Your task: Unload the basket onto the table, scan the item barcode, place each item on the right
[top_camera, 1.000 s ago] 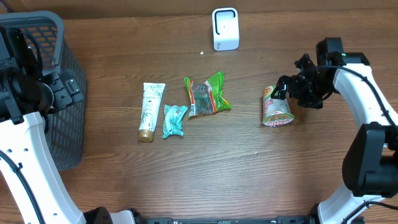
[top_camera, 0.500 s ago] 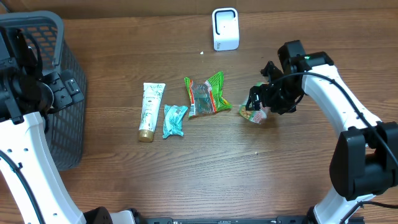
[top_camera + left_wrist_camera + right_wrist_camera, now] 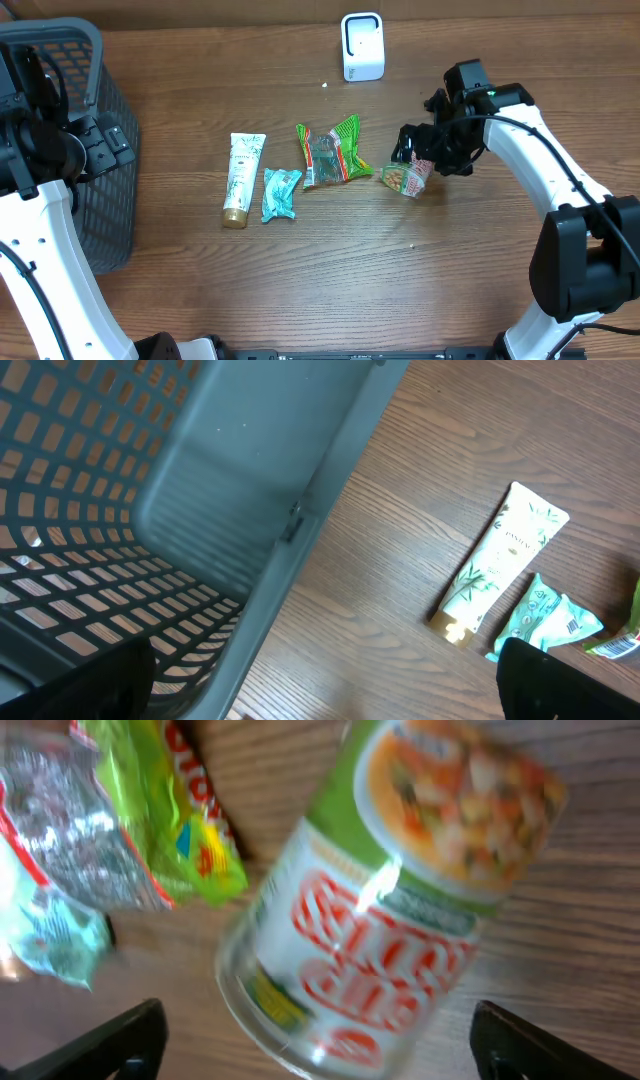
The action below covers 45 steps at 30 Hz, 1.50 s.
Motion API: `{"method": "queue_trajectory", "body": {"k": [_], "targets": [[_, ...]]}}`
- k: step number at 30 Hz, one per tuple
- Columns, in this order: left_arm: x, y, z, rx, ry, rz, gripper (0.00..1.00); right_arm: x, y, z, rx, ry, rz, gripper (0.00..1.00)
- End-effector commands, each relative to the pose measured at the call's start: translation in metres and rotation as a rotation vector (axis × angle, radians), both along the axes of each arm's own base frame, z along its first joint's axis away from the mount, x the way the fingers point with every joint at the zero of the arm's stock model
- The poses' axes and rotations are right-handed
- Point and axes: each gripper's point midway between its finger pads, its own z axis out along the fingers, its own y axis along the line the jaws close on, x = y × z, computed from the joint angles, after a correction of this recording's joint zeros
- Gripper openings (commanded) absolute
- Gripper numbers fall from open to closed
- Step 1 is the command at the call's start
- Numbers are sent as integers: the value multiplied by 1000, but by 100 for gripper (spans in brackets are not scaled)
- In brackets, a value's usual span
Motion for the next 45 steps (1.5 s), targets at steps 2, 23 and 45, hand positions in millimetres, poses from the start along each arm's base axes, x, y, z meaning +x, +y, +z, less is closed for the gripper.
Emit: {"method": "queue_trajectory", "body": {"k": [2, 23, 45], "targets": [[0, 1, 0, 3, 4, -14, 100, 7, -3, -4, -6, 27, -77, 99], [0, 1, 0, 3, 4, -14, 100, 12, -25, -46, -18, 101, -274, 96], [0, 1, 0, 3, 4, -14, 100, -7, -14, -20, 168, -44, 268, 78]]}}
